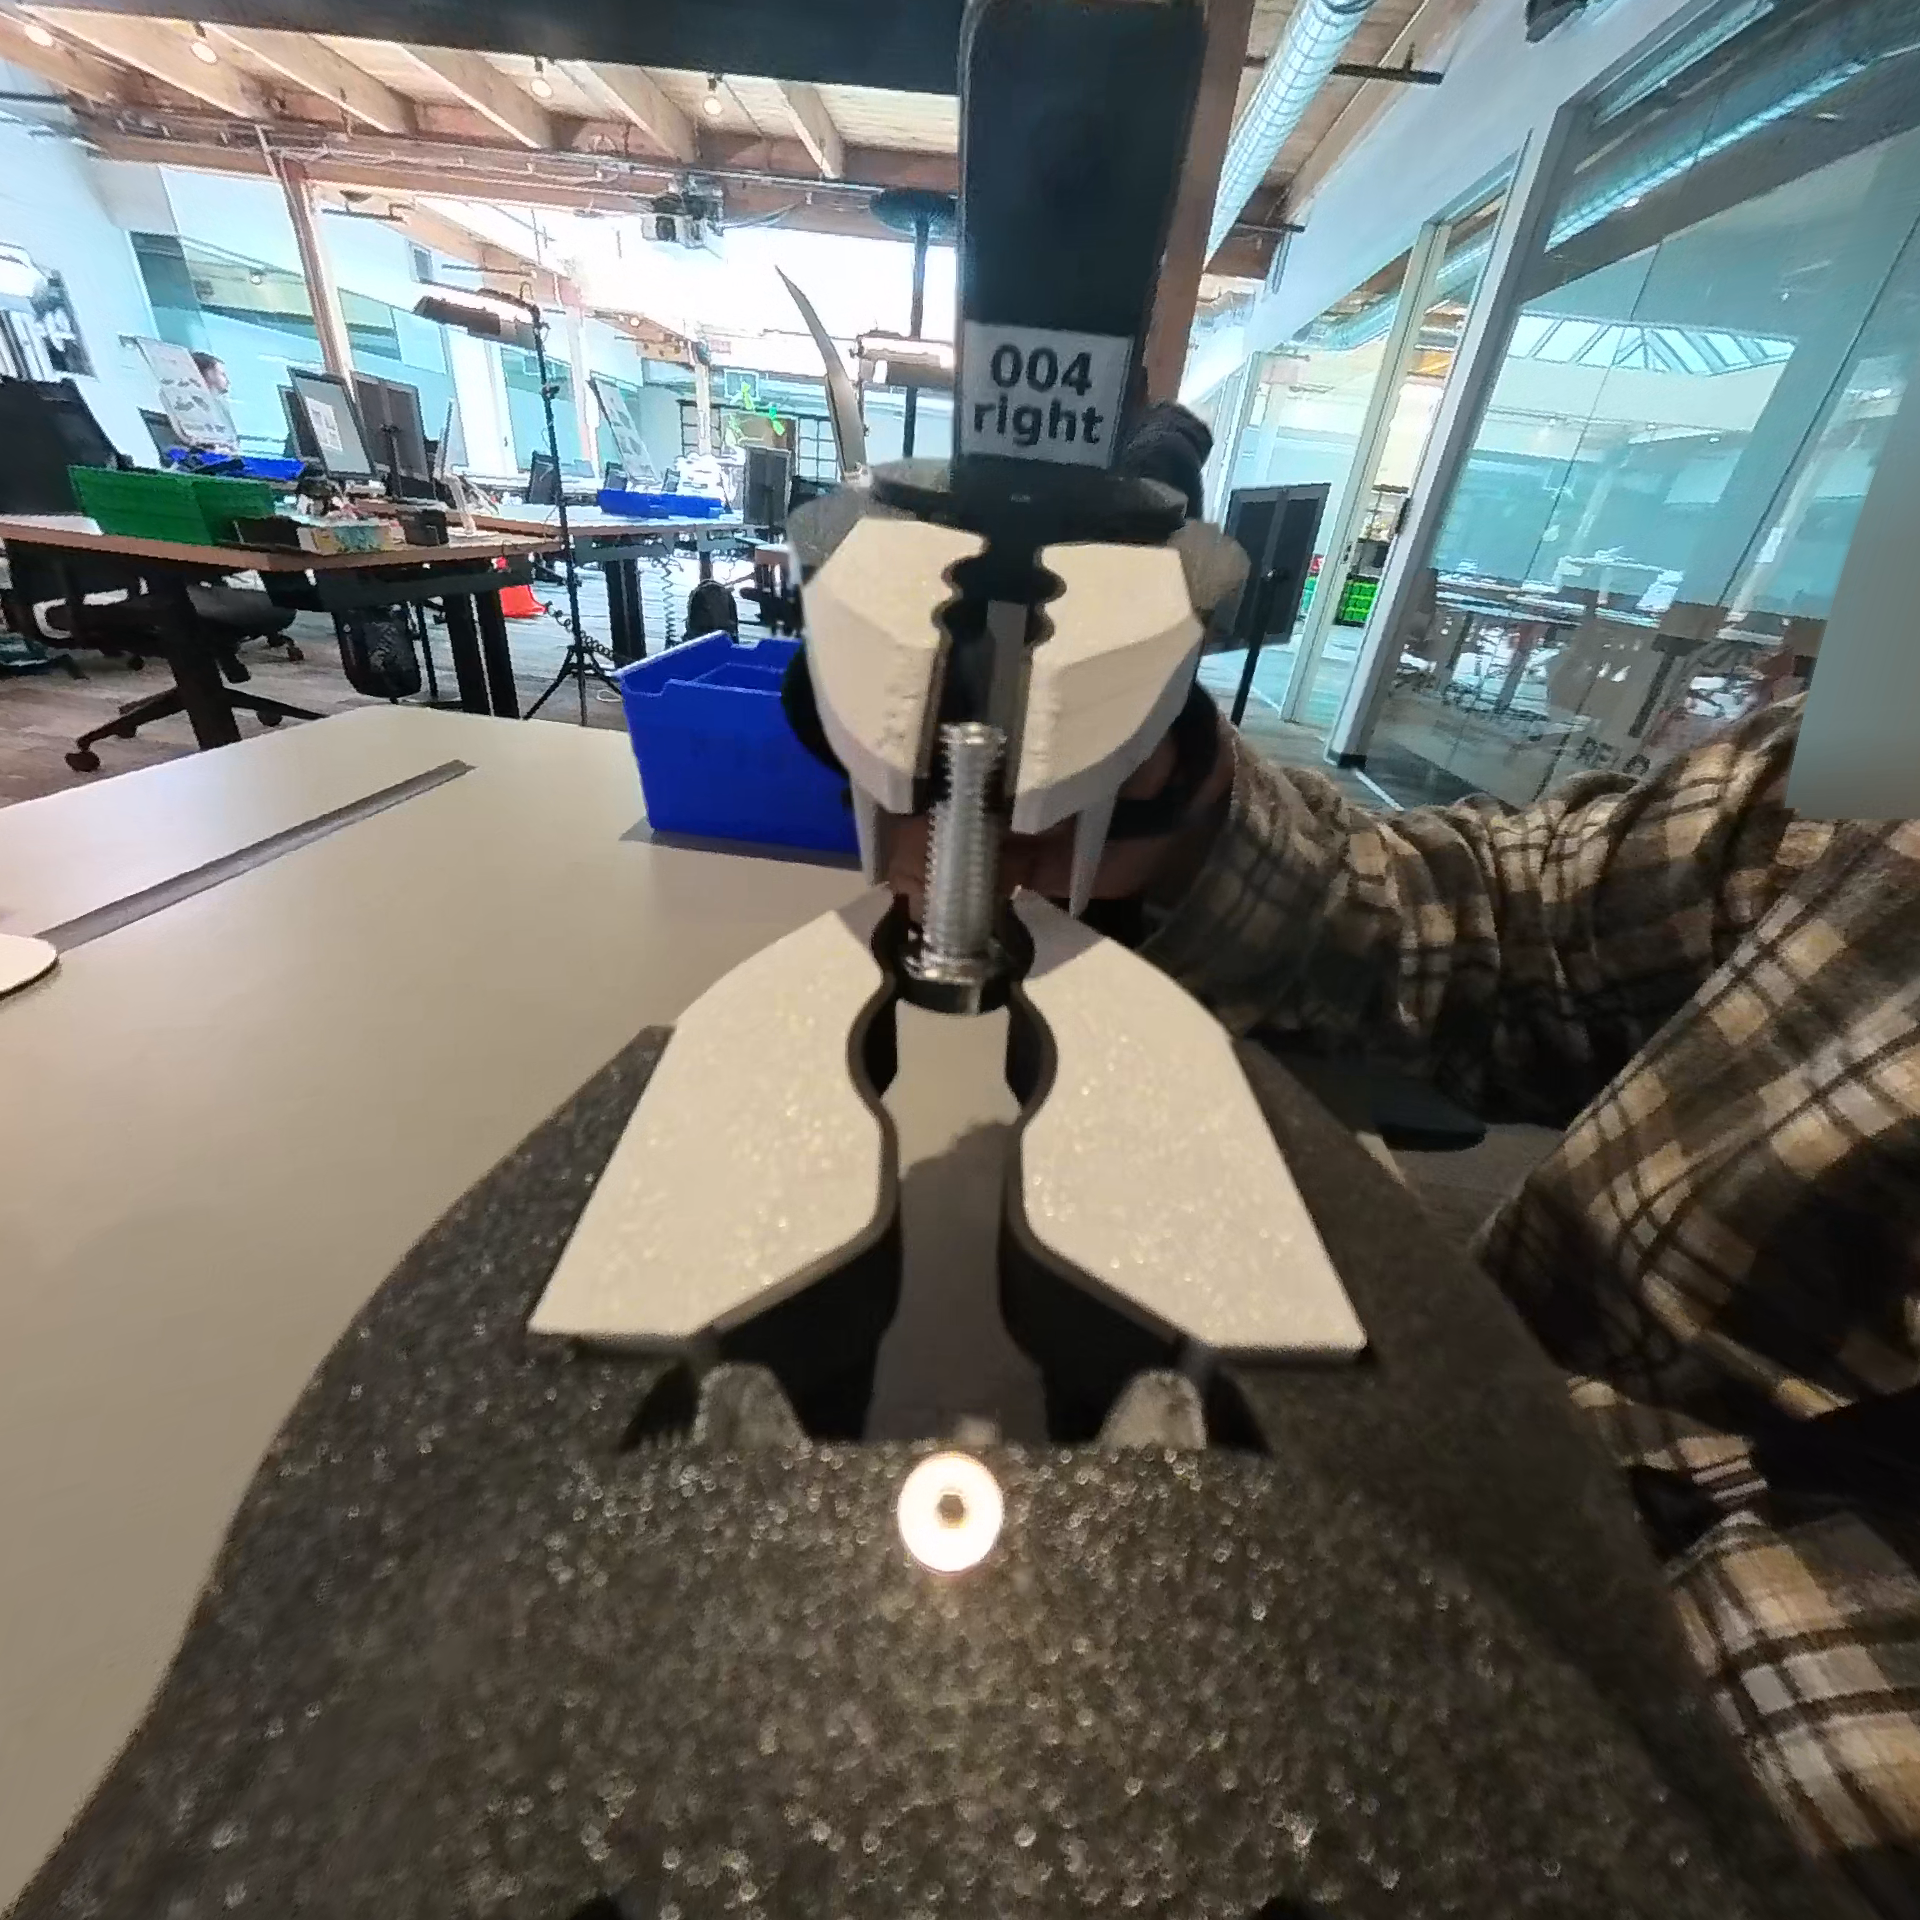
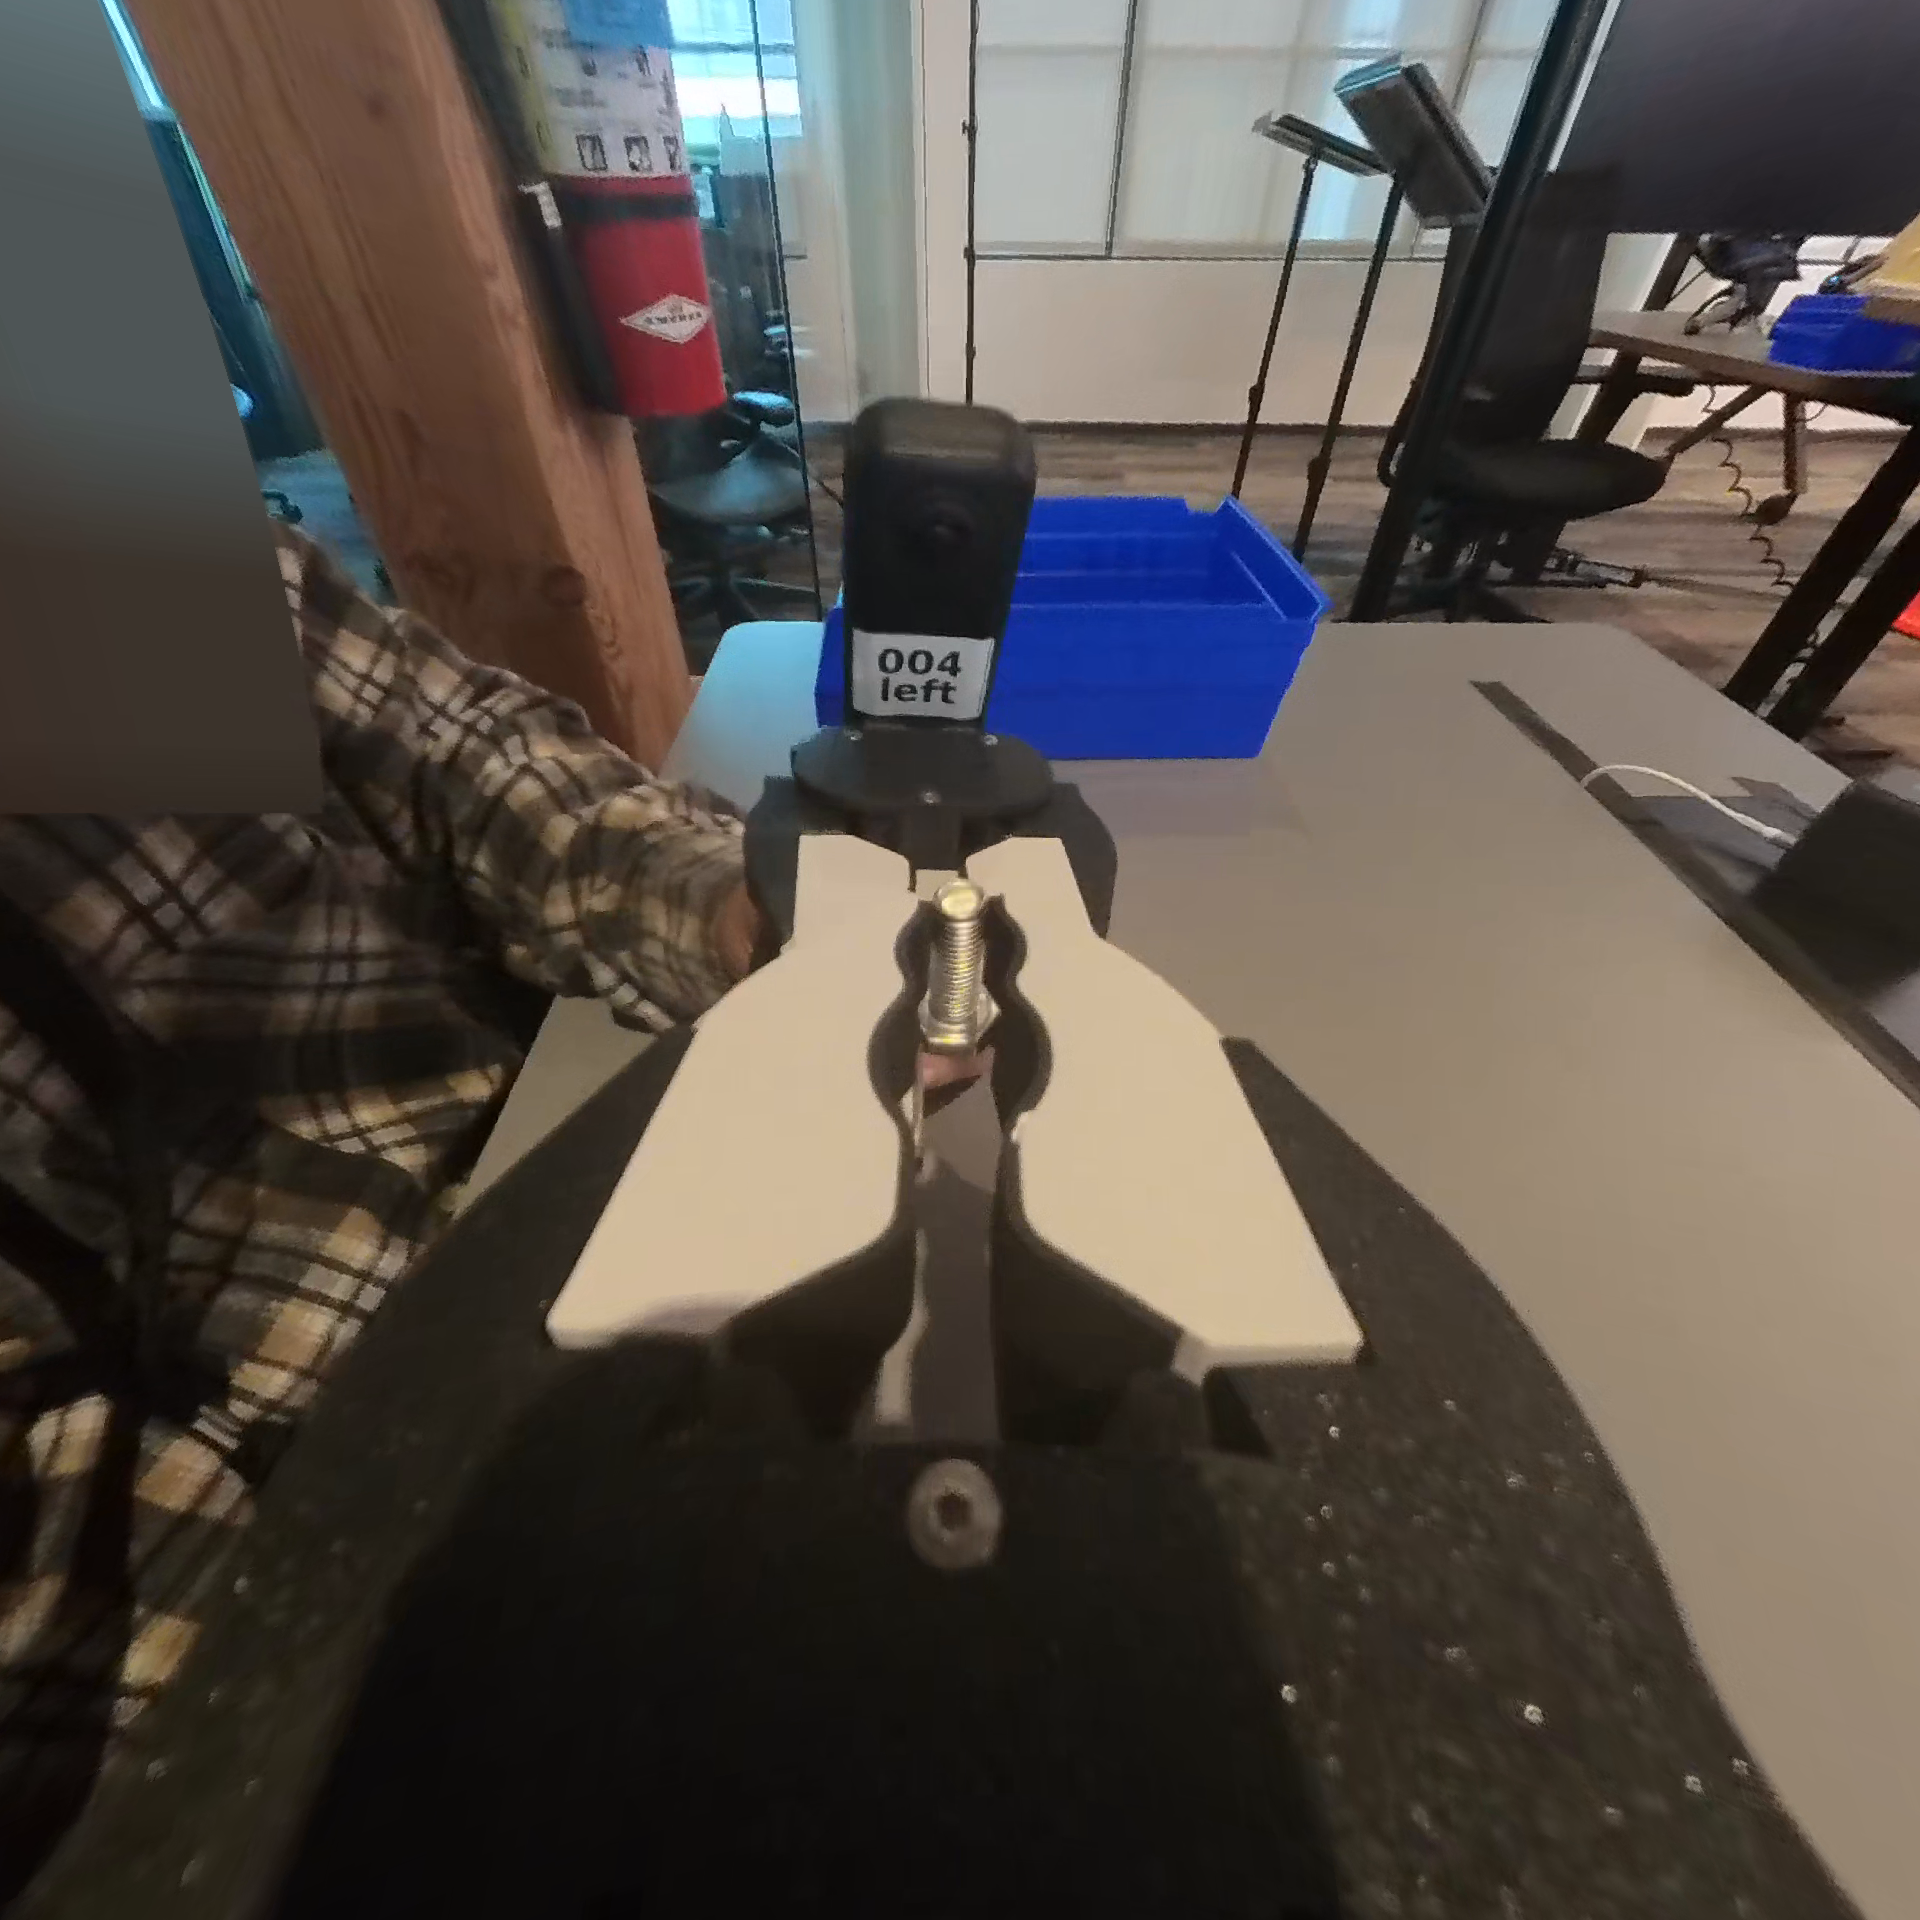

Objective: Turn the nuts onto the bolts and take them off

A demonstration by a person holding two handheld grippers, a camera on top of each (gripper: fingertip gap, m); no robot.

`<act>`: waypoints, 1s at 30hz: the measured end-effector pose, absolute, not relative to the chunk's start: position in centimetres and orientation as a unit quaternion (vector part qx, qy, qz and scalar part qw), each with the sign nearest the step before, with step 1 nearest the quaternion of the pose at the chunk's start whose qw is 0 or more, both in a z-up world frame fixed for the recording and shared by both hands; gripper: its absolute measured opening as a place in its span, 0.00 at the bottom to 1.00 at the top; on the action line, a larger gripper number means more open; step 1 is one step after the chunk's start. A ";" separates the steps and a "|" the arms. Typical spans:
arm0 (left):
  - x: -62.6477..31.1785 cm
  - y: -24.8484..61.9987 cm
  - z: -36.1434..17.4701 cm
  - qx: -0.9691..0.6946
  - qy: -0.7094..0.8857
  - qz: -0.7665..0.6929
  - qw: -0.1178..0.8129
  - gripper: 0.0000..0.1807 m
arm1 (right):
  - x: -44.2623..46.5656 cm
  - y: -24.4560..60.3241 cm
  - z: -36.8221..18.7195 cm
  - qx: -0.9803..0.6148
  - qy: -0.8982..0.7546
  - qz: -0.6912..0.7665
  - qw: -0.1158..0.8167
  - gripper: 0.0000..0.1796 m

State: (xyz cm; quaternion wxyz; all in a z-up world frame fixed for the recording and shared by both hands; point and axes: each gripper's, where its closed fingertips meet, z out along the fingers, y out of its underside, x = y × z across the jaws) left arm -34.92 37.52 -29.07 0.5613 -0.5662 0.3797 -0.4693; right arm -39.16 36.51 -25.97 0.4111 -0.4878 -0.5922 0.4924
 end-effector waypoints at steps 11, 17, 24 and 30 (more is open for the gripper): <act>-34.0 37.6 -29.3 -0.579 0.355 -0.510 0.528 0.39 | -15.1 54.0 -20.8 -0.719 -0.424 0.135 0.534 0.05; -33.7 37.5 -29.5 -0.579 0.362 -0.508 0.524 0.38 | 2.6 60.9 -28.1 -0.867 -0.255 0.021 0.428 0.05; -33.7 37.8 -30.2 -0.588 0.363 -0.506 0.517 0.37 | 6.2 61.7 -34.3 -0.909 -0.218 0.017 0.355 0.06; -34.0 38.0 -30.1 -0.588 0.359 -0.507 0.518 0.36 | 4.4 62.0 -29.7 -0.879 -0.221 0.035 0.421 0.11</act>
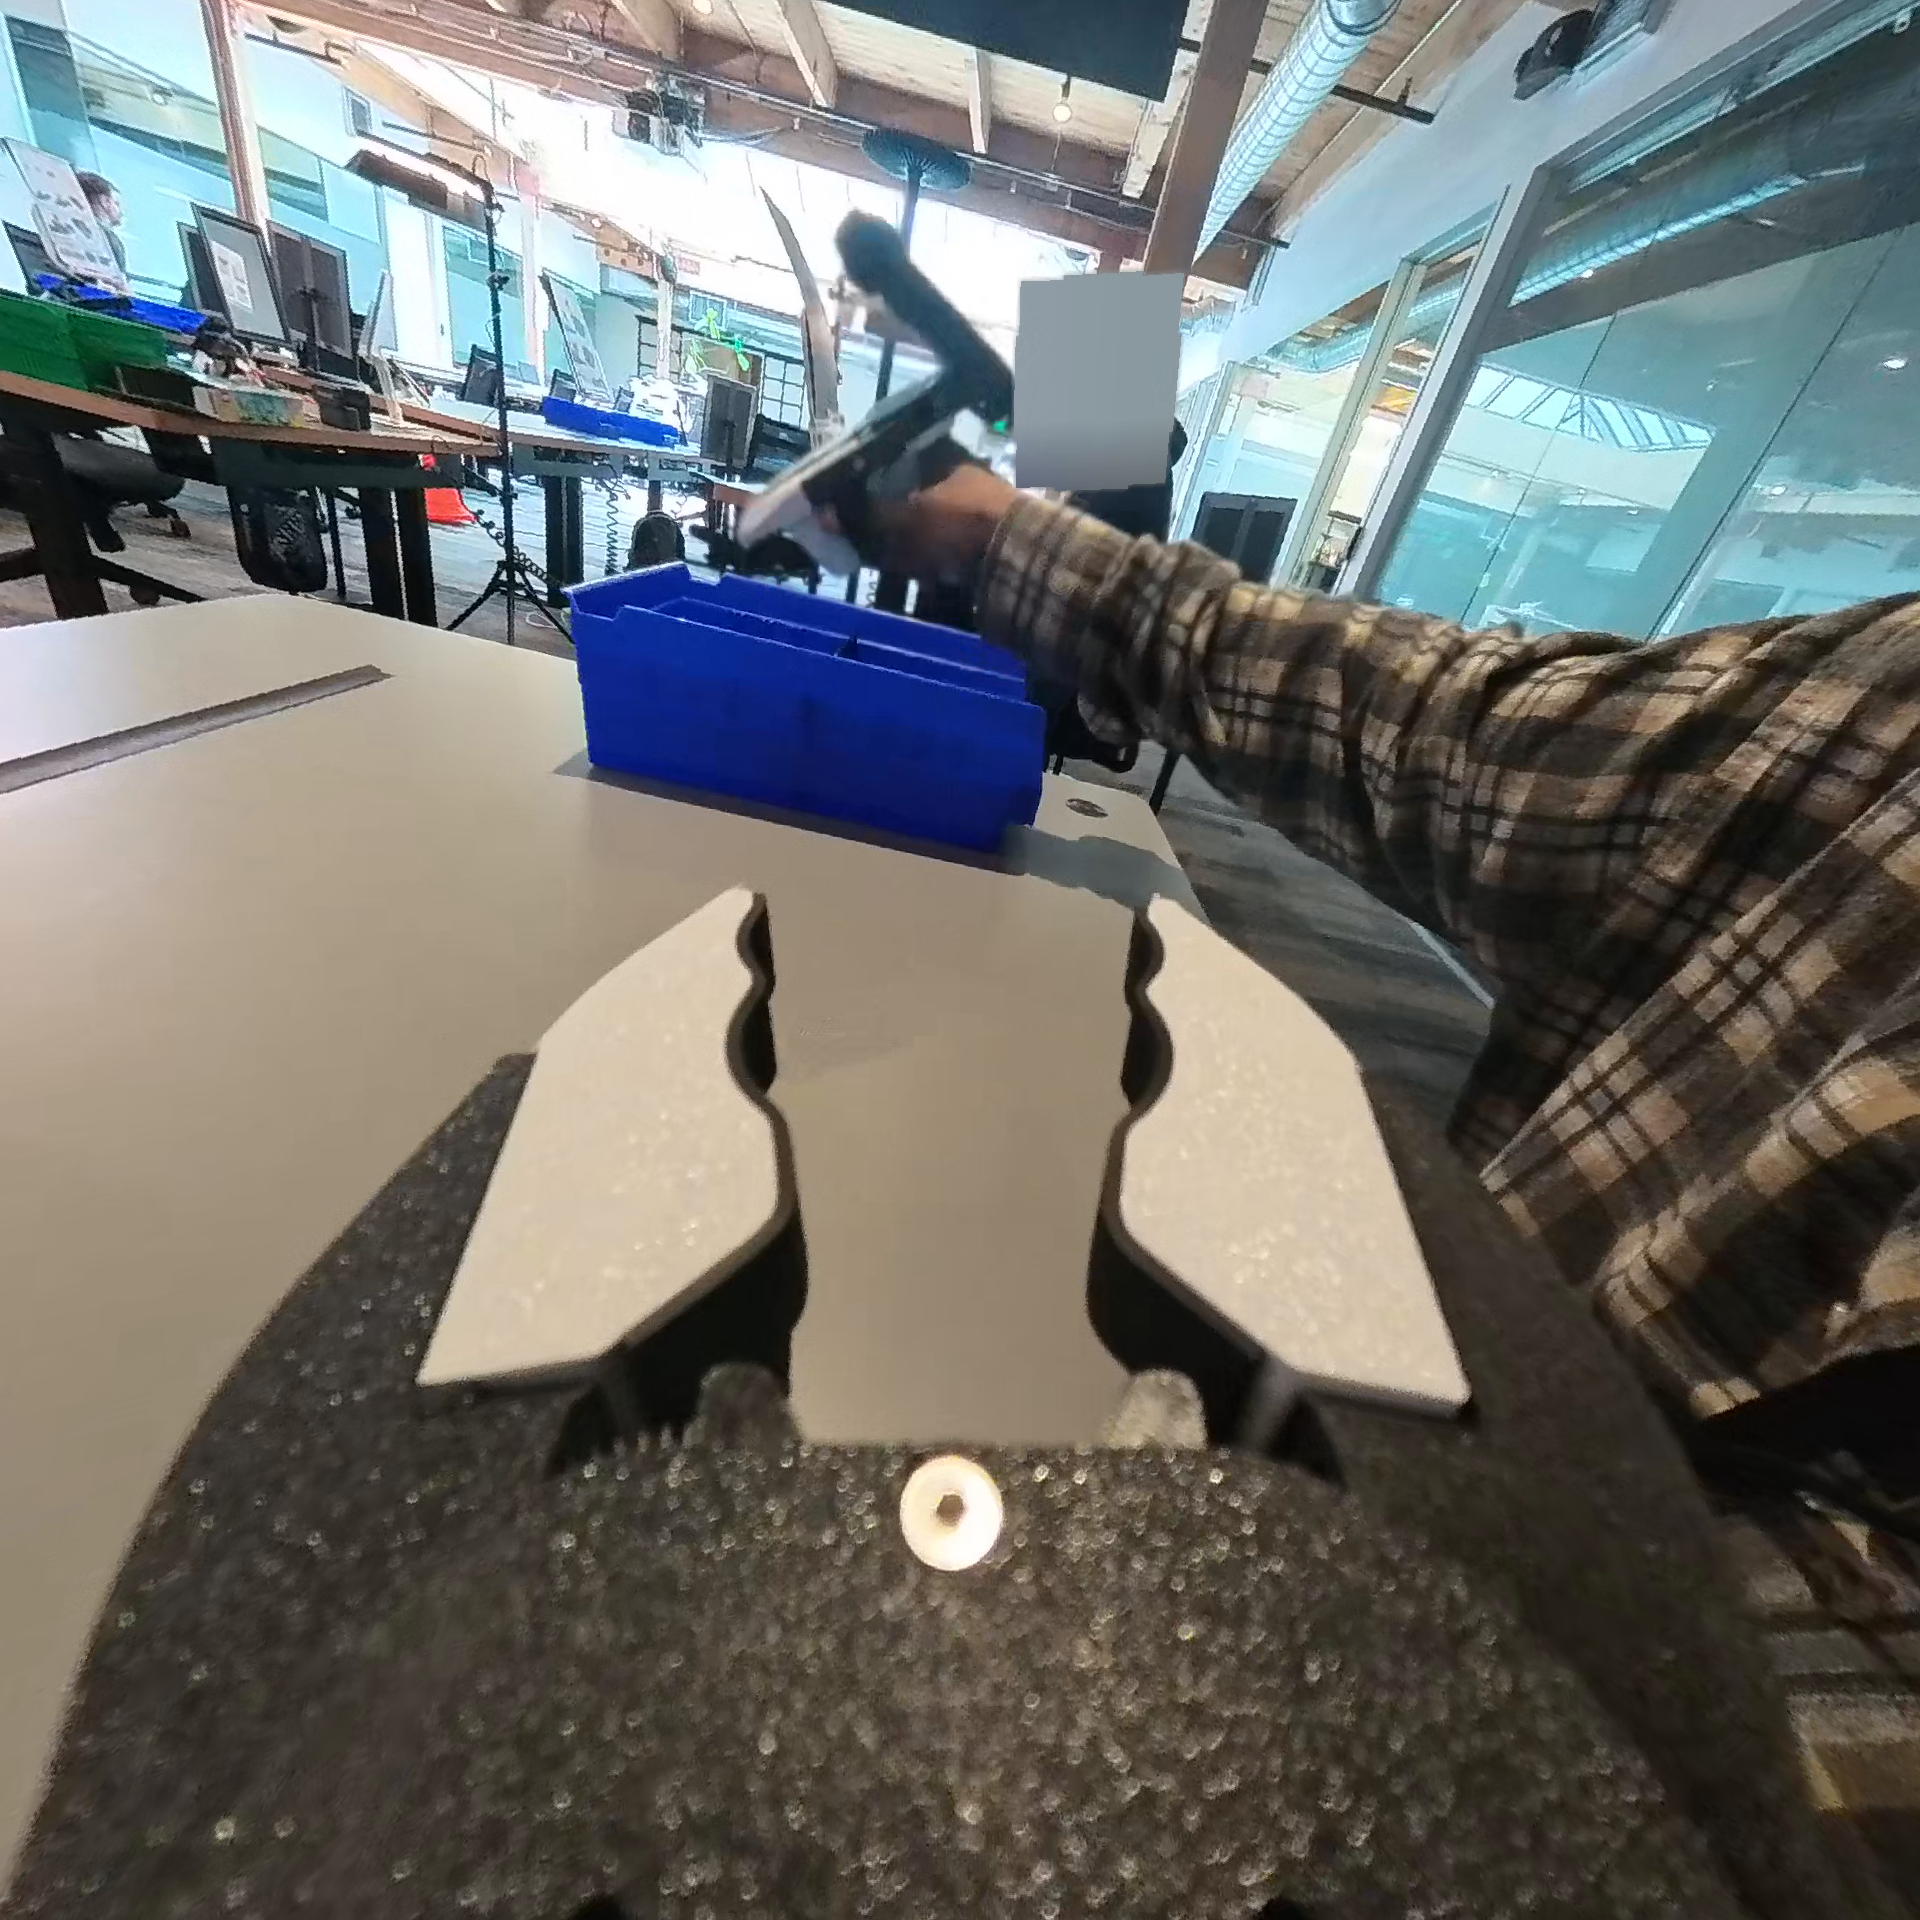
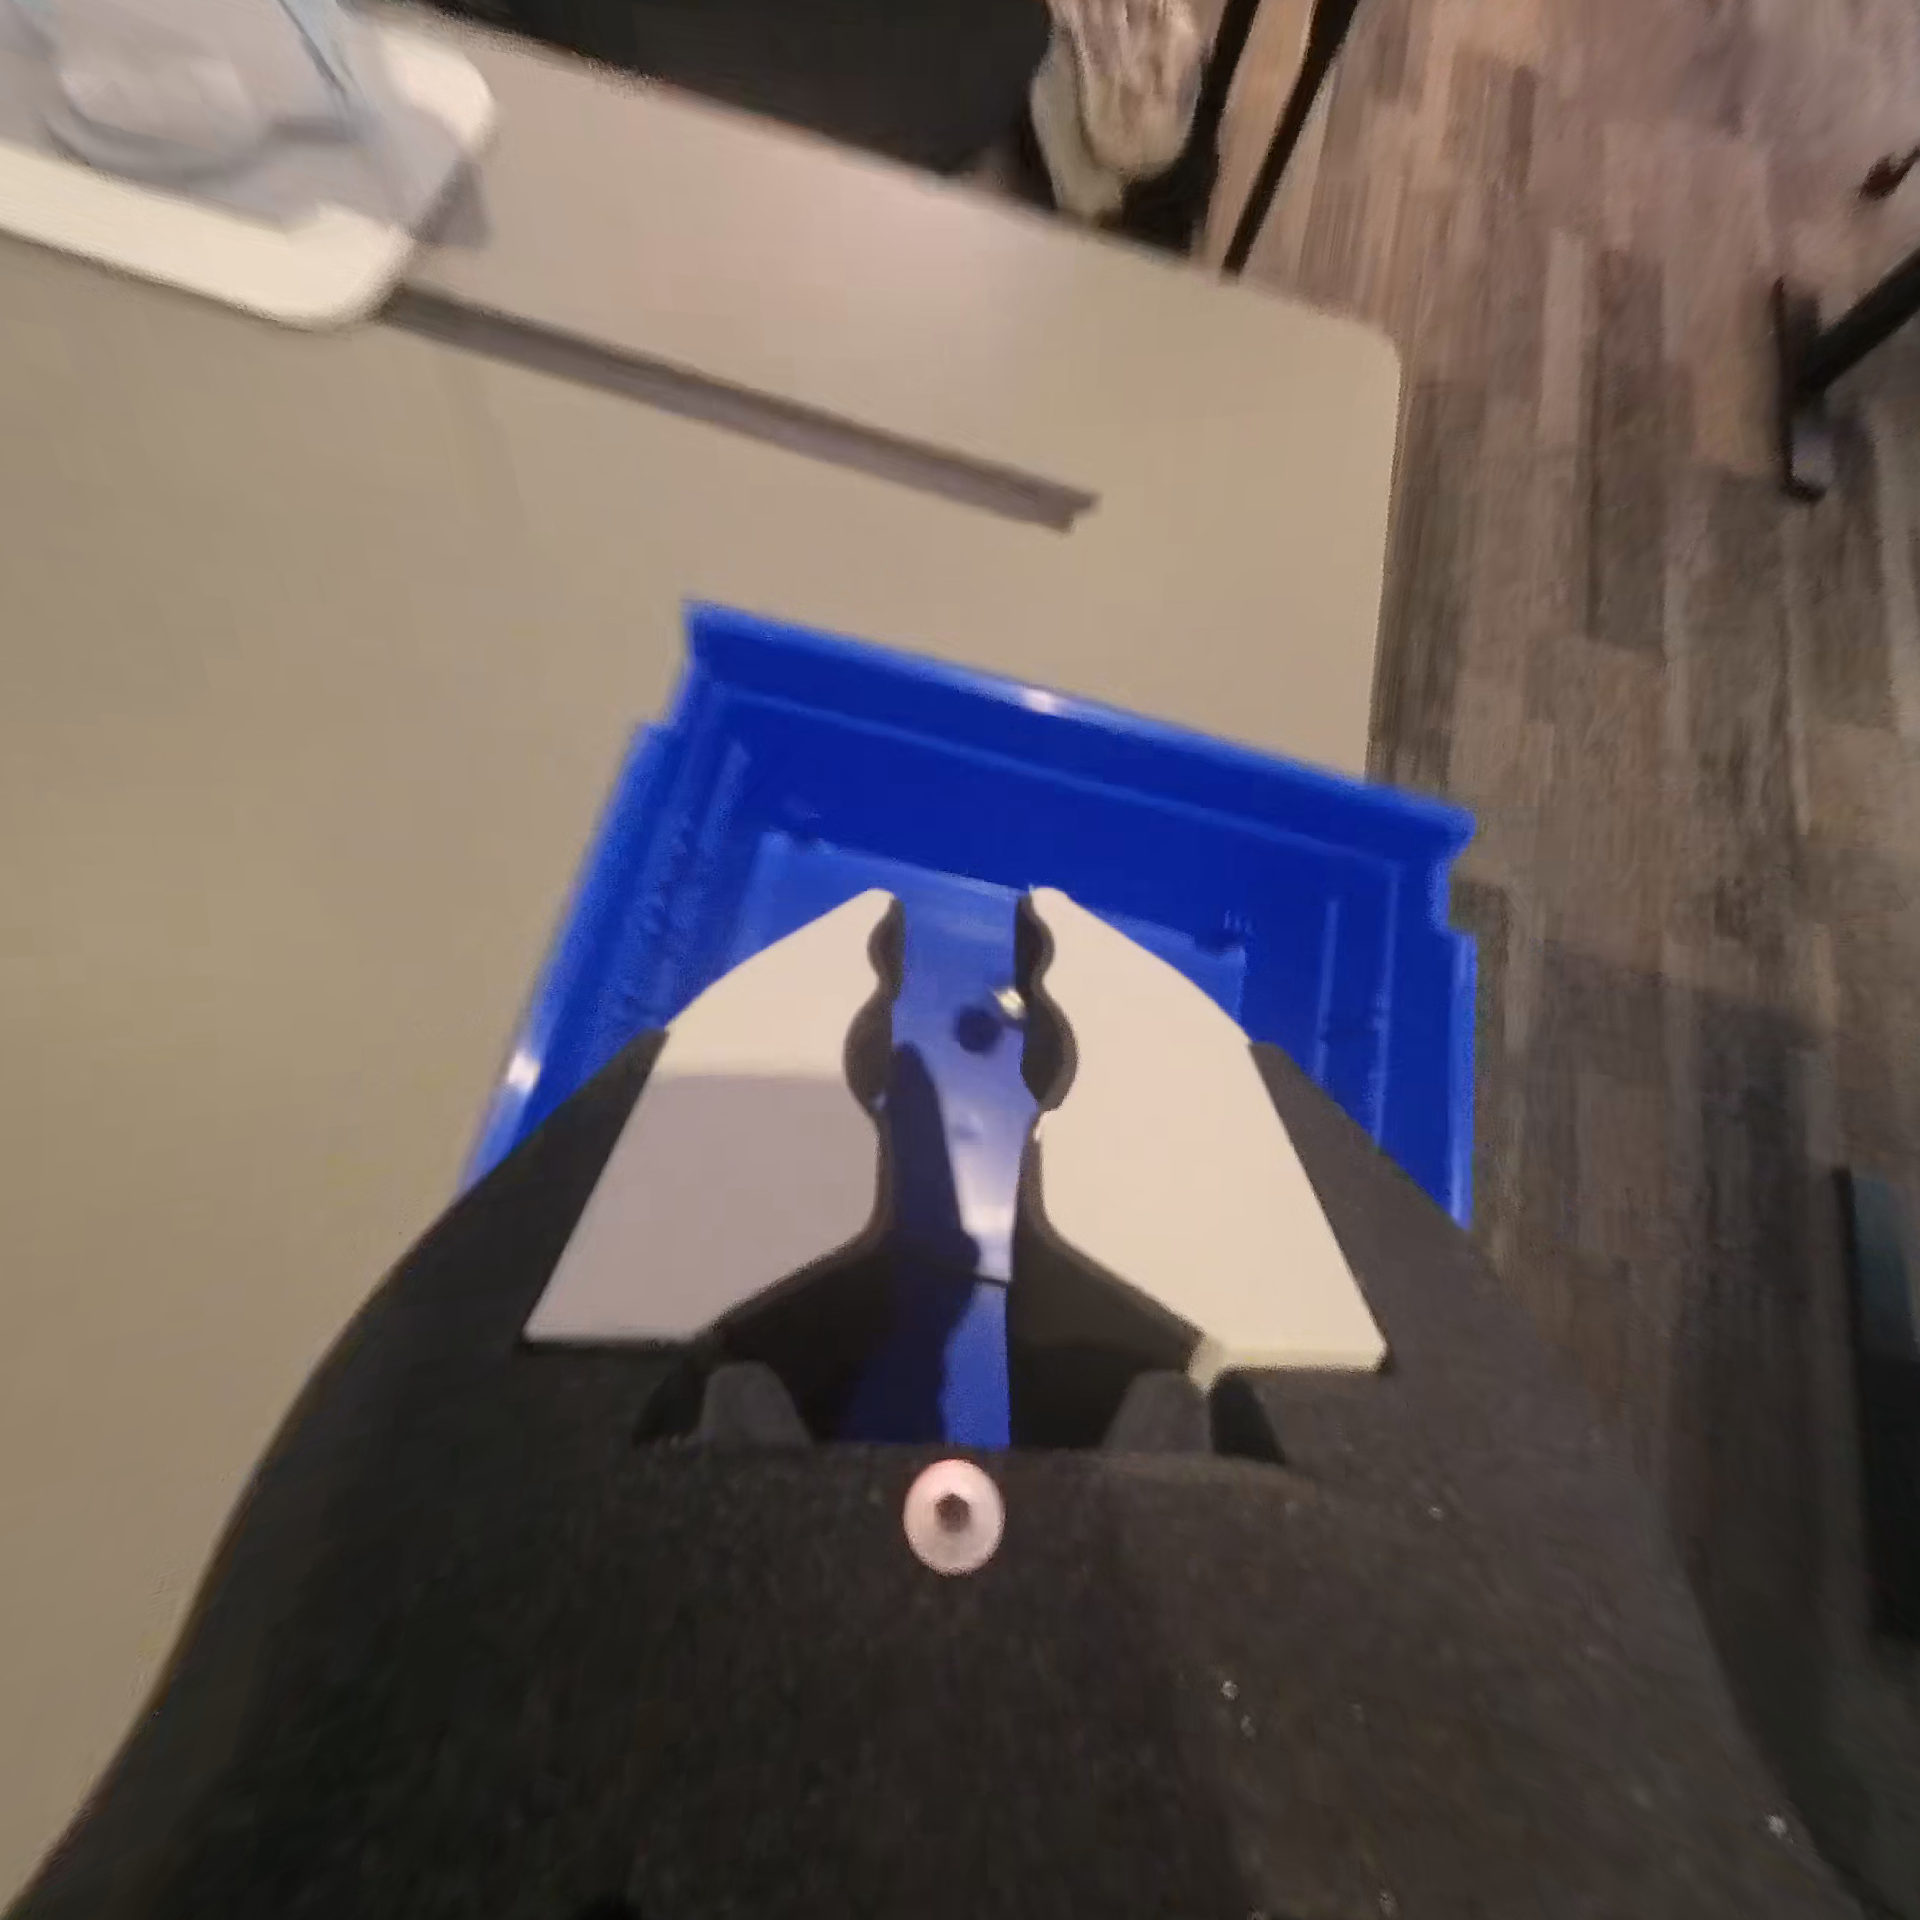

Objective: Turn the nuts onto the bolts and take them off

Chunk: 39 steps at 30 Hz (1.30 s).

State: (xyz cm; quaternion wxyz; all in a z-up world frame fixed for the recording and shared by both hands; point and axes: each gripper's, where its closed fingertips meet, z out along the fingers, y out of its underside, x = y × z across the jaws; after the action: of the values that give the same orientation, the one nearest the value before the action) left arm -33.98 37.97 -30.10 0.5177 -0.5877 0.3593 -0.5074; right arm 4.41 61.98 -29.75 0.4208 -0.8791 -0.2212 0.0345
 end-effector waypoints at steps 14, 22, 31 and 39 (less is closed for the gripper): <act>-34.1 38.0 -30.1 -0.588 0.360 -0.503 0.521 0.34 | -21.9 49.1 -20.9 -0.634 -0.404 0.287 0.594 0.31; -34.3 38.4 -30.8 -0.597 0.355 -0.502 0.515 0.34 | -27.4 49.1 -31.0 -0.645 -0.416 0.309 0.562 0.32; -36.1 39.2 -29.5 -0.599 0.342 -0.489 0.533 0.34 | -28.6 48.0 -33.9 -0.648 -0.438 0.333 0.527 0.30; -51.0 36.9 -19.6 -0.626 0.283 -0.333 0.646 0.32 | -29.0 47.4 -34.4 -0.647 -0.456 0.330 0.515 0.30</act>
State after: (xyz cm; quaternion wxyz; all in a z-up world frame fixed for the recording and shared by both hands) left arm -51.01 36.89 -19.59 0.6463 -0.6256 0.2831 -0.3329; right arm -28.99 47.42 -34.42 0.5148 -0.6468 -0.4557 0.3302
